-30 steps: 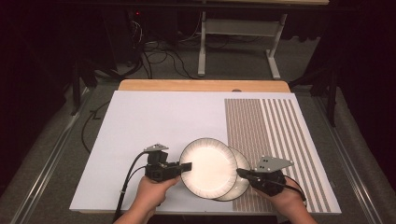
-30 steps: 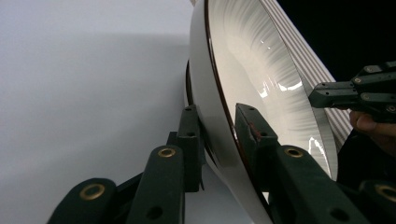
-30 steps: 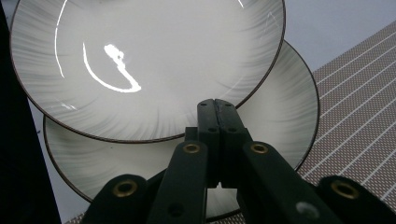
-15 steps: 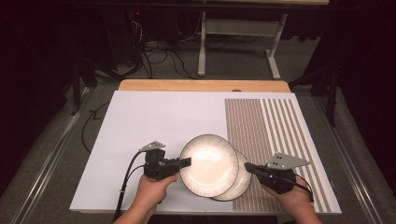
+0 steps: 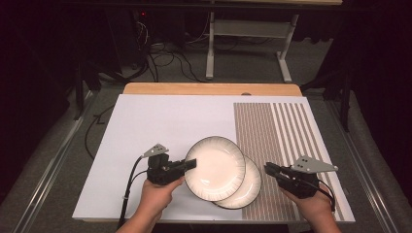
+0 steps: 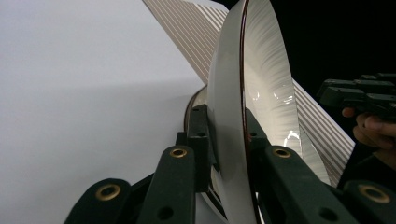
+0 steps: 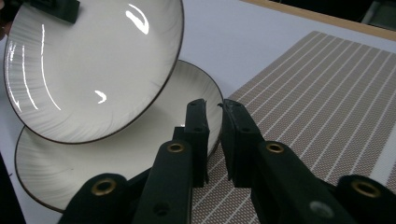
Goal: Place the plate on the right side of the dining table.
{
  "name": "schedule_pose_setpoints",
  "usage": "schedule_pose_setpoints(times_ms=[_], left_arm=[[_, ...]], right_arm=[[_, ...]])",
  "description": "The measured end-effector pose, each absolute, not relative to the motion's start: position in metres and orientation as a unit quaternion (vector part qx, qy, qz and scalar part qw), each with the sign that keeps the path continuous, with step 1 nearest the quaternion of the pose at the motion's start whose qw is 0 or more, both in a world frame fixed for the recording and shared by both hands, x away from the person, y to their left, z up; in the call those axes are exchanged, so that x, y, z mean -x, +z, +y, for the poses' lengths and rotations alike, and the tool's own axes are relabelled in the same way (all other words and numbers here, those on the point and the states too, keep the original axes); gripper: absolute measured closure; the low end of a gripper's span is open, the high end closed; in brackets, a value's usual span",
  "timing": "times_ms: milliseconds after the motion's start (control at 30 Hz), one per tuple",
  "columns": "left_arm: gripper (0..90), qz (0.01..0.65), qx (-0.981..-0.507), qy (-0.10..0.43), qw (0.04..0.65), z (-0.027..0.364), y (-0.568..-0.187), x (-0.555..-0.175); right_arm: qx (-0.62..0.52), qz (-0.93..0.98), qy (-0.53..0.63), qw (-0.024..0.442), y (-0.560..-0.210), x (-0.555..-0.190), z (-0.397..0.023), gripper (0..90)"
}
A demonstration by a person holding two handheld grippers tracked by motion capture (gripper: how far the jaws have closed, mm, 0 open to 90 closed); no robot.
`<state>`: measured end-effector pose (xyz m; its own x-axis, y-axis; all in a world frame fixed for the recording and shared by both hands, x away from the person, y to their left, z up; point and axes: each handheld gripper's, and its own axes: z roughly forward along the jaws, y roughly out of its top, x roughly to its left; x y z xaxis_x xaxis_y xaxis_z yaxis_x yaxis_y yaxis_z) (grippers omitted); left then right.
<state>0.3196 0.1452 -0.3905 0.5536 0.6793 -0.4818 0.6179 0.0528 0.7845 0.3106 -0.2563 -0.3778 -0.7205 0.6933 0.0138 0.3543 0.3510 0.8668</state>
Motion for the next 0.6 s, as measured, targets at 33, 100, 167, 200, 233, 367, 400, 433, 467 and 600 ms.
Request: schedule_pose_setpoints(times_ms=[33,100,167,200,233,367,400,433,467,600], left_arm=[[80.0,0.471,-0.687,0.03,0.552,0.146,-0.39,-0.32],[80.0,0.47,-0.687,0.039,0.553,0.148,-0.389,-0.32],[80.0,0.467,-0.686,0.049,0.555,0.15,-0.388,-0.321],[80.0,0.464,-0.687,0.055,0.557,0.151,-0.387,-0.321],[80.0,0.462,-0.687,0.06,0.557,0.152,-0.387,-0.321],[80.0,0.443,-0.691,0.092,0.564,0.153,-0.384,-0.317],[80.0,0.435,-0.693,0.103,0.566,0.153,-0.382,-0.315],[80.0,0.429,-0.694,0.111,0.567,0.152,-0.381,-0.314],[80.0,0.422,-0.695,0.12,0.57,0.151,-0.381,-0.312],[80.0,0.388,-0.705,0.158,0.572,0.146,-0.377,-0.304]], right_arm=[[-0.33,0.797,0.469,0.188,-0.377,-0.311,-0.258,78.4],[-0.339,0.791,0.47,0.194,-0.376,-0.31,-0.261,75.7],[-0.343,0.786,0.473,0.2,-0.374,-0.31,-0.264,72.3],[-0.348,0.782,0.475,0.202,-0.373,-0.31,-0.266,70.1],[-0.351,0.777,0.48,0.207,-0.371,-0.31,-0.269,67.1],[-0.37,0.758,0.495,0.21,-0.368,-0.308,-0.278,55.0],[-0.37,0.758,0.495,0.21,-0.368,-0.308,-0.278,55.0],[-0.376,0.754,0.495,0.213,-0.367,-0.308,-0.28,51.6],[-0.377,0.751,0.498,0.215,-0.366,-0.307,-0.282,48.8],[-0.379,0.742,0.505,0.224,-0.365,-0.306,-0.287,38.2]])
